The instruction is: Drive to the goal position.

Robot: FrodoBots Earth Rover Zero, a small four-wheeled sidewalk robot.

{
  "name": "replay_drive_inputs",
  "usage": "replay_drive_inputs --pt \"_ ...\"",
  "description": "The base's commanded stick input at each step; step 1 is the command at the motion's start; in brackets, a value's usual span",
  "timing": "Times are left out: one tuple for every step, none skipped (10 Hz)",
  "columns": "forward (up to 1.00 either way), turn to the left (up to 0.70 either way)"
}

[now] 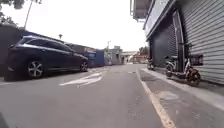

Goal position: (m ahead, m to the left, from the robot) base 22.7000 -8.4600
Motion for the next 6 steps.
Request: replay_drive_inputs --pt "0.45 0.00" --pt "0.45 0.00" --pt "0.45 0.00" --pt "0.45 0.00" --pt "0.45 0.00" --pt "0.45 0.00"
